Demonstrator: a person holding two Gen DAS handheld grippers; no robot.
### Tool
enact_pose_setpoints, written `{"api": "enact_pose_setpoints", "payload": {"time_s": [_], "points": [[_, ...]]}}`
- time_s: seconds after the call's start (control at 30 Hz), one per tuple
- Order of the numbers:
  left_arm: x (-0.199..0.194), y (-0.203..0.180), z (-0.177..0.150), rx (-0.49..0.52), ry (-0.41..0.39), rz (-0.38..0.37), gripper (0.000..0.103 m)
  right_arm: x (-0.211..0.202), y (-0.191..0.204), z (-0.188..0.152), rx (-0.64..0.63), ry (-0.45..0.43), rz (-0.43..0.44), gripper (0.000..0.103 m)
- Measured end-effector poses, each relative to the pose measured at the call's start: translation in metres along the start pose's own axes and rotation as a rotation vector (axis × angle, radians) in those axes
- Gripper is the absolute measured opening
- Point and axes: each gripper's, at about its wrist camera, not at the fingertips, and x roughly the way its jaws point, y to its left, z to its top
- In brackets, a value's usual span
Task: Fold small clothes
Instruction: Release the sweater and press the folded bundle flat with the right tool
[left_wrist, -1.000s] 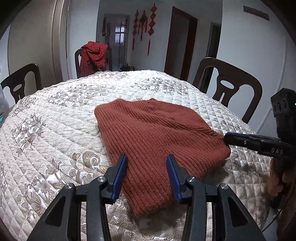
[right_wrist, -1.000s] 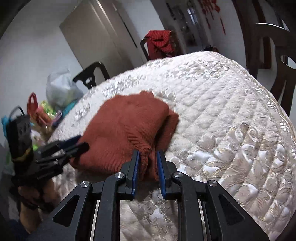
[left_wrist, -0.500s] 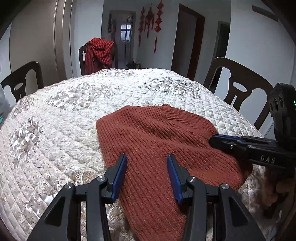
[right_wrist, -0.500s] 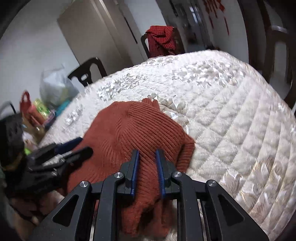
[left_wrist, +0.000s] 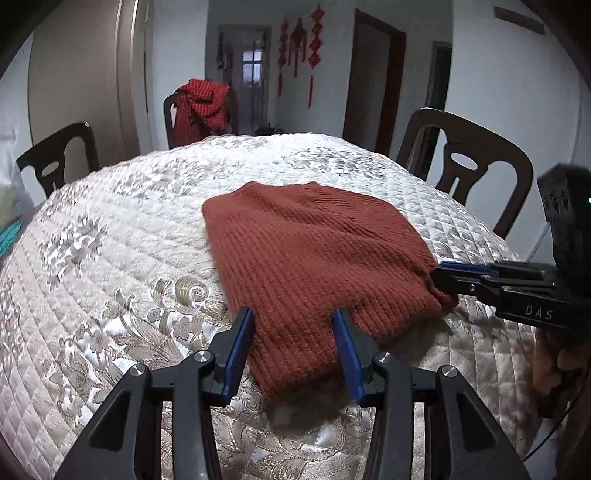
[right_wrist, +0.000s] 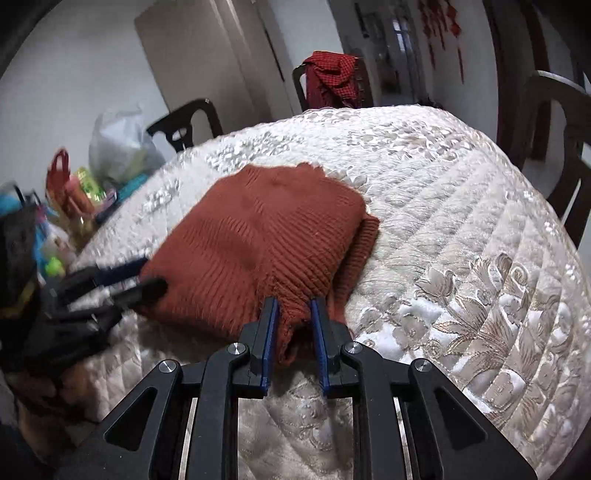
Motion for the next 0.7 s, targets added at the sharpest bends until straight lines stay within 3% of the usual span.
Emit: {"api": "enact_pose_setpoints", "payload": {"time_s": [0.37, 0.7], "points": [[0.006, 0.007, -0.001, -0.032, 0.030, -0.012, 0.052, -0.014, -0.023, -0.002, 0.096, -0.027, 0.037, 0.022], [0.001, 0.001, 0.000, -0.017, 0.016, 0.016, 0.052, -0.031, -0.003, 0.006, 0.029, -0.081, -0.016, 0.022]]}}
